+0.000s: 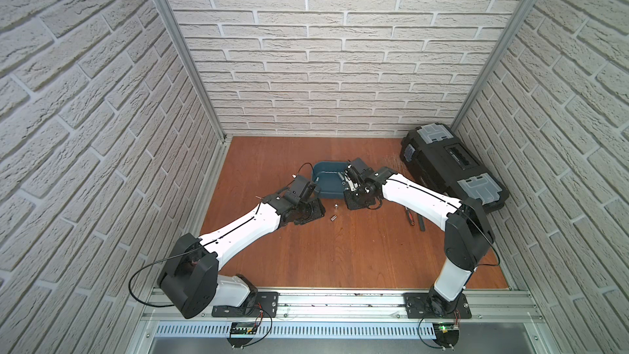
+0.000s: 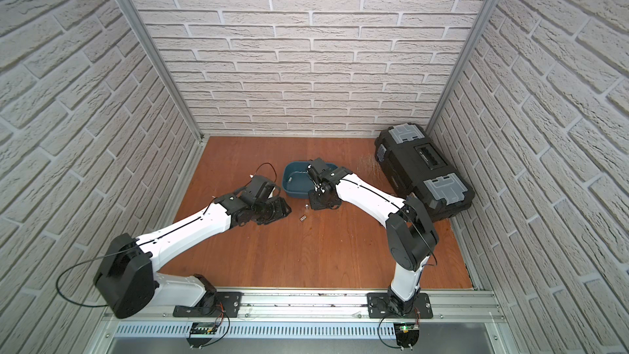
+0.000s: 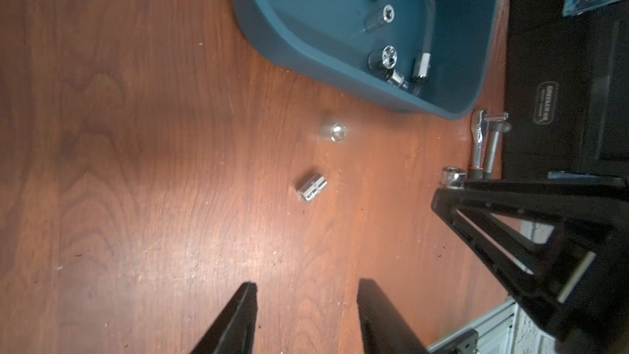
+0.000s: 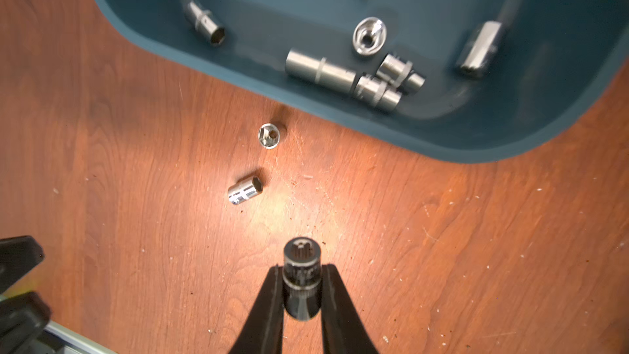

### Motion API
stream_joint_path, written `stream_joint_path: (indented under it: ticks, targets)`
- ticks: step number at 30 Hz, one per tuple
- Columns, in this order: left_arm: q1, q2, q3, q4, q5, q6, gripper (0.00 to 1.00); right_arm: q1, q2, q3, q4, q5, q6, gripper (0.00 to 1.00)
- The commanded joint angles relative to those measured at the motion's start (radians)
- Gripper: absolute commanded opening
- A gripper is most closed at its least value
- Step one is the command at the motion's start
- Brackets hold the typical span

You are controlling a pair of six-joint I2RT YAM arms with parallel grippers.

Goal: Put the socket on the desktop into the storage box
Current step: Pick up the socket head from the center of the board, then place the socket head in the storage box.

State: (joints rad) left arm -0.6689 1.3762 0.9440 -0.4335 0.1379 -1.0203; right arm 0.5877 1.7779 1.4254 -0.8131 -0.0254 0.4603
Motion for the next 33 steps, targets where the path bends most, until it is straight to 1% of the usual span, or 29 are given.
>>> stream_joint_path:
  ticks: [1, 7, 11, 16, 24, 33]
  targets:
    - [0.002, 0.031, 0.056, 0.027, -0.017, 0.022, 0.54, -0.035, -0.006, 0.065, -0.028, -0.009, -0.024, 0.2]
    - [0.012, 0.087, 0.11, 0.039, -0.008, 0.022, 0.55, -0.097, 0.059, 0.169, -0.046, -0.016, -0.041, 0.2]
    - [0.017, 0.12, 0.132, 0.051, -0.001, 0.017, 0.56, -0.14, 0.144, 0.267, -0.077, -0.026, -0.051, 0.2]
    - [0.024, 0.146, 0.149, 0.059, -0.003, 0.014, 0.56, -0.176, 0.247, 0.352, -0.086, -0.034, -0.043, 0.2]
    - [0.029, 0.163, 0.155, 0.065, 0.0, 0.008, 0.56, -0.21, 0.385, 0.461, -0.09, -0.034, -0.013, 0.2]
    - [0.029, 0.15, 0.12, 0.072, -0.002, 0.0, 0.56, -0.232, 0.502, 0.57, -0.115, -0.009, 0.002, 0.21]
